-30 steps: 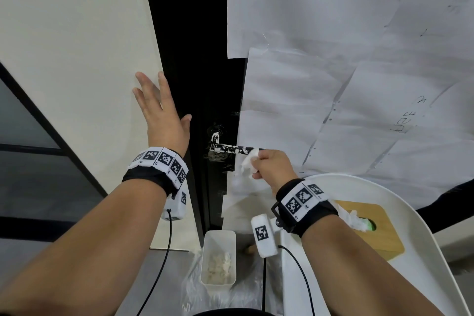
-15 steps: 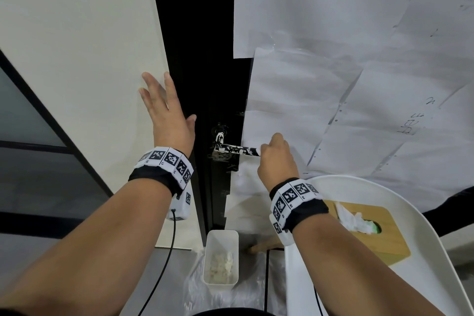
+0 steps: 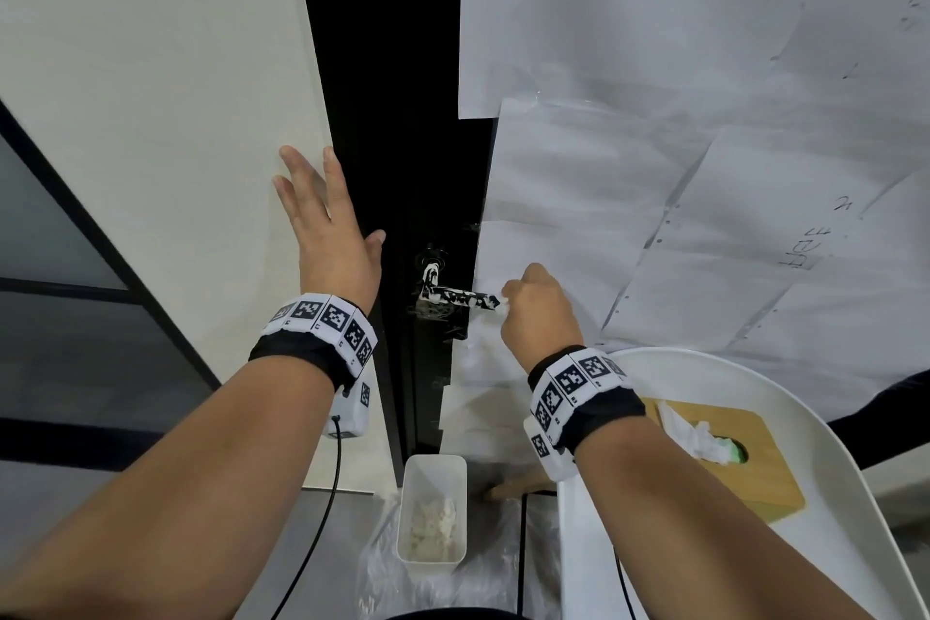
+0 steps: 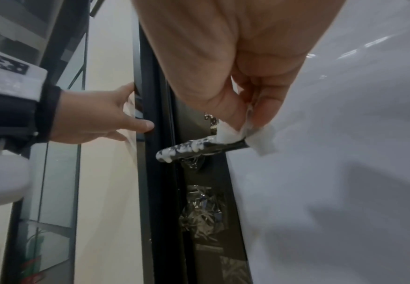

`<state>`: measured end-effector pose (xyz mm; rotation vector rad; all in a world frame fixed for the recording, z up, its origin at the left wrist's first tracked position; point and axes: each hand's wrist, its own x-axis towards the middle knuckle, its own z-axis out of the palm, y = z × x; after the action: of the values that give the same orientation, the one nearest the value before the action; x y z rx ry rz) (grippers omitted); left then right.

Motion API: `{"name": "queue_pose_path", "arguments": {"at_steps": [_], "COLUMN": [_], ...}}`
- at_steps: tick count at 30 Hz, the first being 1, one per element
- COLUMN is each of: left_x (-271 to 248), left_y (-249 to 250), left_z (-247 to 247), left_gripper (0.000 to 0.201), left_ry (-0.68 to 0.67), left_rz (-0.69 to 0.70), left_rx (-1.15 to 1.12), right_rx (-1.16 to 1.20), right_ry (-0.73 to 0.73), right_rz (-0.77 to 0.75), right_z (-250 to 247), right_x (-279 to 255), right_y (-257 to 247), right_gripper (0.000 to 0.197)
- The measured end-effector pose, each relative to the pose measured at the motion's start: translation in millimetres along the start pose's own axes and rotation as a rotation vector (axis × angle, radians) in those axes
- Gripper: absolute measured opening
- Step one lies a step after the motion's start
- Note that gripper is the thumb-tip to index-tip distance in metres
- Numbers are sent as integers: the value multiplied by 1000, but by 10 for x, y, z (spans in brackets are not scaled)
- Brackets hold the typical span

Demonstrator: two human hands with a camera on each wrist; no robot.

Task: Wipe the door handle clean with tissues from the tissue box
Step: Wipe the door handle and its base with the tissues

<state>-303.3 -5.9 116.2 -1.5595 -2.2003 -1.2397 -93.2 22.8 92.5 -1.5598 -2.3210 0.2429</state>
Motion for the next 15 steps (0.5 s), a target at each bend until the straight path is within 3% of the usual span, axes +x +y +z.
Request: {"name": "queue_pose_path", "arguments": {"at_steps": [4, 8, 15], "left_x": [-3, -5, -6], "left_y": [-4, -6, 5], "left_z": [-2, -6, 2], "left_gripper": [99, 98, 98], "left_ry": [1, 0, -5], "left_rz": [3, 7, -4], "left_rx": [2, 0, 4], "right_rx": [62, 82, 33], "right_ry": [-28, 46, -46], "right_rz": [-28, 32, -25], "right_z": [16, -23, 38], "right_x": [54, 53, 26], "right_y": [-1, 75, -92], "right_gripper": [34, 34, 36]}}
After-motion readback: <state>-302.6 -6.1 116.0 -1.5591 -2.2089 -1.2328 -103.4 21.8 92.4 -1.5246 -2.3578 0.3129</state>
